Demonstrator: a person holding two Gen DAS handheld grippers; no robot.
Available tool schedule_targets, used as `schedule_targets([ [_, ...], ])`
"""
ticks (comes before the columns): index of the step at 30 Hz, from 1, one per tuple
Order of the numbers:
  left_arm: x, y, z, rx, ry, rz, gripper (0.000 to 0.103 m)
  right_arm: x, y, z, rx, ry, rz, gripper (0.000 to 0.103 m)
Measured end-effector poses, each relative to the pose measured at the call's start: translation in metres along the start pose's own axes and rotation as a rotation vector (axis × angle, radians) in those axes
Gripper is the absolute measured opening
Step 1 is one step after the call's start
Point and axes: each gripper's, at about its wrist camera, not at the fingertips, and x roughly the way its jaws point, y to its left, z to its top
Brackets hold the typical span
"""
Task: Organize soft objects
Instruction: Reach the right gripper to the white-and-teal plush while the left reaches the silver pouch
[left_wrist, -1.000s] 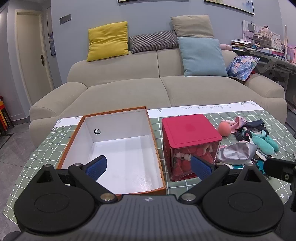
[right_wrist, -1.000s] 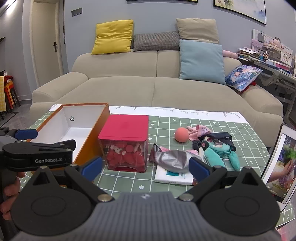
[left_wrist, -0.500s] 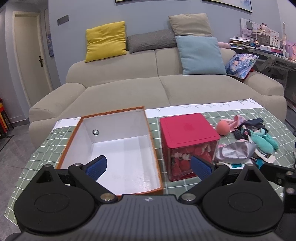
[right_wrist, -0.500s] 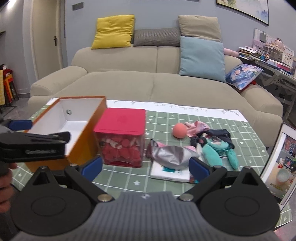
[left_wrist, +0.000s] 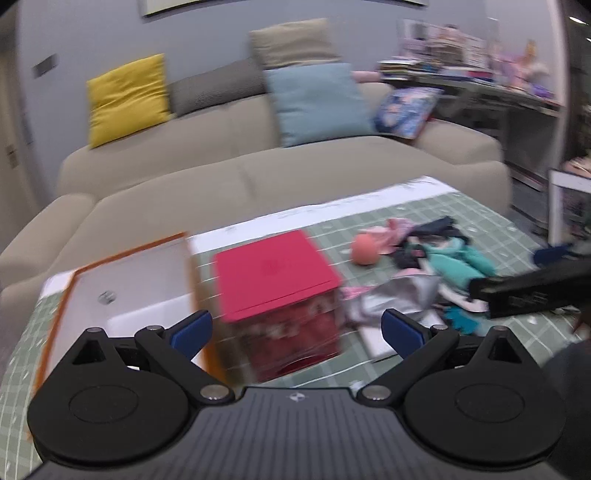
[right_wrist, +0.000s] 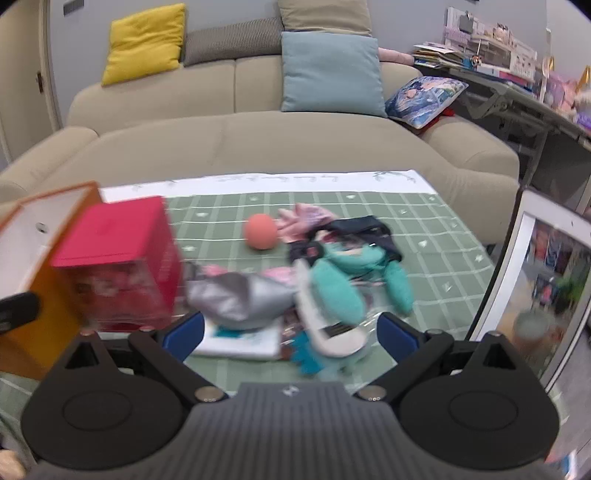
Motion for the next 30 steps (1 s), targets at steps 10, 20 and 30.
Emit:
schedule_targets([
  [10,0.055,-0.052,0.027,0.119,0.068,-0.243,0.103,0.081,-0.061,0.002,0.005,0.12,0.048,0.088],
  [20,0.127,-0.087,0.032,0.178,0.227,-0.359,0.103,0.123,-0.1,0.01,0.076,0.116,0.137,0.071],
  [30,0.171,-0.115,0.025,0.391,0.194,-0.259,0.103,0.127,-0.102,-0.007,0.082,0.239,0.207,0.069],
])
